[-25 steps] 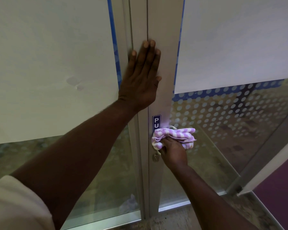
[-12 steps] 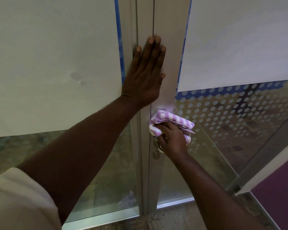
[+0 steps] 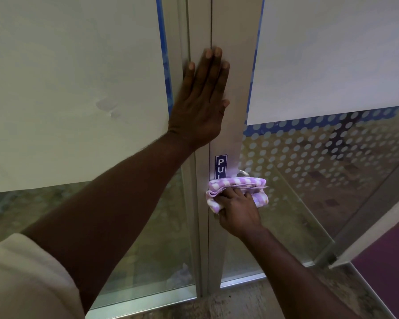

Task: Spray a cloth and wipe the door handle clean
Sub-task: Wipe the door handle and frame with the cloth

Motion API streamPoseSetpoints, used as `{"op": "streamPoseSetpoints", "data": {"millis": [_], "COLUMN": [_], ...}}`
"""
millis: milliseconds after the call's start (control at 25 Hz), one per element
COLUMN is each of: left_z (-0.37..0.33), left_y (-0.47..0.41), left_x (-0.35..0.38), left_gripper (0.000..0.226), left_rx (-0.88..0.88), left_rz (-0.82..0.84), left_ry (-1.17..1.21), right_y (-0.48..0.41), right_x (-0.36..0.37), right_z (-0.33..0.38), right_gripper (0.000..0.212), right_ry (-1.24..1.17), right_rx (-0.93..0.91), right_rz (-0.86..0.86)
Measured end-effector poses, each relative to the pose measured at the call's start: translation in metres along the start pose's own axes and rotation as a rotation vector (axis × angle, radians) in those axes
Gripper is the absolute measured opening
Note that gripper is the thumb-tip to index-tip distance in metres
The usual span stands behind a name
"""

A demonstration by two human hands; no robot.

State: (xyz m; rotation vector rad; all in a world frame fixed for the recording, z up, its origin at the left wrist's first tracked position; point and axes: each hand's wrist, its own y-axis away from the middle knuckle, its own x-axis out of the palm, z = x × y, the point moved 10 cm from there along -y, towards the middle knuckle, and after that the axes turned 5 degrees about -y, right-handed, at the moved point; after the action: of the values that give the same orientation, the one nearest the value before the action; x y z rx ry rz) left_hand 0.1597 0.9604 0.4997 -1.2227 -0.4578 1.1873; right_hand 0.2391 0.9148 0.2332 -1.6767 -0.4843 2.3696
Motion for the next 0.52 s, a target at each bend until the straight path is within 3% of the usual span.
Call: {"op": "streamPoseSetpoints", "data": {"millis": [240, 520], "left_z": [0.0, 0.001], "left_y": [0.001, 0.001], "left_x": [0.0, -0.001], "left_gripper": [0.061, 0.06], "left_rx": [-0.002, -0.006], "left_rz": [0.001, 0.008], "left_ry": [-0.008, 0.002], "right_y": [0.01, 0.012], "right_x": [-0.002, -0.014], "right_z": [-0.003, -0.01], "right_gripper": [0.038, 0.029], "right_ry": [0.107, 0.034], "right_rx": [0.045, 0.082], "right_rz": [0.008, -0.155]}}
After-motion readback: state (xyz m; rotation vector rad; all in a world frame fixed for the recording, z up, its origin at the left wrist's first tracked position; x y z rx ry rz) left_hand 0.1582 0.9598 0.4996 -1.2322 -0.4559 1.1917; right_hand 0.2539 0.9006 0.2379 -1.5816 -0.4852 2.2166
